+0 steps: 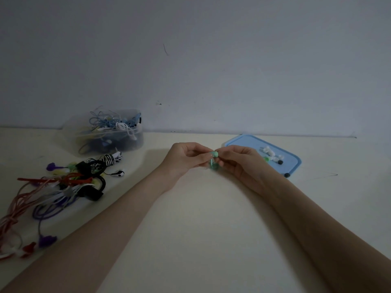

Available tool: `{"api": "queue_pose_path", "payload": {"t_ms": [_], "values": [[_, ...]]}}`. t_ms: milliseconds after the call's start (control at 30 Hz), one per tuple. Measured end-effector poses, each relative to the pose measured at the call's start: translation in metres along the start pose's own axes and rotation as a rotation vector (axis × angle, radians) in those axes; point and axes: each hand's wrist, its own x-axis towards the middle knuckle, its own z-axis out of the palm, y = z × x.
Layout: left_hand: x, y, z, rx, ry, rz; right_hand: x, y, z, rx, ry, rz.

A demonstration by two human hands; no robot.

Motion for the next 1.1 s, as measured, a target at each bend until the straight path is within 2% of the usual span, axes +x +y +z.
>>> {"api": "queue_pose_path", "payload": {"t_ms": [400, 633, 867, 1000, 1100], "values": [[0.0, -0.0006, 0.0001, 0.029, 0.005, 0.054, -0.0027, -0.0021, 0.002, 0.054, 0.03, 0.028], [0.0025, -0.0019, -0.0021, -0.073, 0.015, -0.032, -0.0042, -0.0035, 0.0019, 0.096, -0.008, 0.062], [-0.0001, 0.0012, -0.0038, 0.014, -0.051, -0.024, -0.0055, -0.0058, 0.0016, 0.041, -0.005, 0.077], [0.0011, -0.0015, -0.0025, -0.013, 0.005, -0.028, -0.0055, -0.0038, 0.0033, 0.072, 0.026, 0.057], [0.0026, -0.0036, -0.002, -0.064, 0.061, -0.032, -0.0048, -0.0005, 0.0064, 0.105, 0.072, -0.03]]}}
